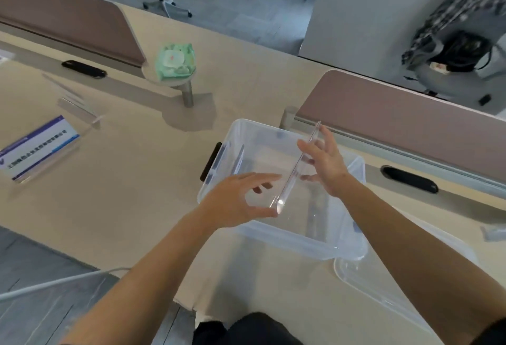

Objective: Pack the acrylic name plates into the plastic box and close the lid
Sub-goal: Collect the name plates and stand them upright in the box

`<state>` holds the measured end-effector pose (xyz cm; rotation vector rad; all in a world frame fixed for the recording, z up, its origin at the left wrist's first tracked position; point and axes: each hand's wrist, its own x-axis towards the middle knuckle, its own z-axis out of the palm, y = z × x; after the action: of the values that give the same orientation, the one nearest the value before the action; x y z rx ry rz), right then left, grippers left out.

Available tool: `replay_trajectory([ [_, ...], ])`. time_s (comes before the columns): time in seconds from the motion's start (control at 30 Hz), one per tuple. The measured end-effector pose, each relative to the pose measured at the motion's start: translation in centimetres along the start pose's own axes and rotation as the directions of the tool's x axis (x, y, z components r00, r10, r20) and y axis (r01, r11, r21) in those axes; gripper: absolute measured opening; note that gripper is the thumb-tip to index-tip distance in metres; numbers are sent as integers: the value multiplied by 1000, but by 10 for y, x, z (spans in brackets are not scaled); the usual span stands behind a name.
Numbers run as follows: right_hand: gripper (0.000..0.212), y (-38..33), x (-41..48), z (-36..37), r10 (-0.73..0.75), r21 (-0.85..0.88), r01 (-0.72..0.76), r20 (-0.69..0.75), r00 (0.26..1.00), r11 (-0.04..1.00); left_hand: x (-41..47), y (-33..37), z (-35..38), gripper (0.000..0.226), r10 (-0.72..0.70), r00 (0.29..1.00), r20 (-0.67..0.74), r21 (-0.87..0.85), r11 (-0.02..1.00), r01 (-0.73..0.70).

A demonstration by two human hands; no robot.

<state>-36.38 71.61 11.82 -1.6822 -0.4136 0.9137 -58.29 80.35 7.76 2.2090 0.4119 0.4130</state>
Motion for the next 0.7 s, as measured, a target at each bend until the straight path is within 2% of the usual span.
replay_trajectory([
  [0.07, 85, 3, 6, 7, -3, -55, 2, -22, 1000, 998, -2, -23, -11, 54, 22, 995, -100, -166, 985, -39],
  [0.1, 84, 4, 9, 9, -6, -76, 4, -26, 1000, 997, -1, -34, -15, 49, 6, 987, -158, -184, 982, -35],
  [0.17, 77, 7, 13, 13, 3, -97, -5, -25, 1000, 995, 4, -54, -17, 49, -41, 973, -227, -69, 997, 25],
  [0.3, 70, 18, 25, 19, 43, -130, -42, -2, 999, 991, 21, -81, -10, 57, -178, 958, -226, 136, 968, 211],
  [0.4, 70, 30, 39, 24, 87, -144, -82, 25, 996, 986, 36, -93, -10, 63, -296, 932, -208, 279, 896, 346],
  [0.5, 70, 43, 55, 32, 108, -153, -101, 35, 994, 983, 44, -98, -9, 76, -524, 836, -162, 187, 815, 548],
  [0.7, 70, 80, 79, 56, 145, -223, -129, 57, 988, 966, 46, -101, -8, 70, -543, 822, -173, 202, 797, 569],
])
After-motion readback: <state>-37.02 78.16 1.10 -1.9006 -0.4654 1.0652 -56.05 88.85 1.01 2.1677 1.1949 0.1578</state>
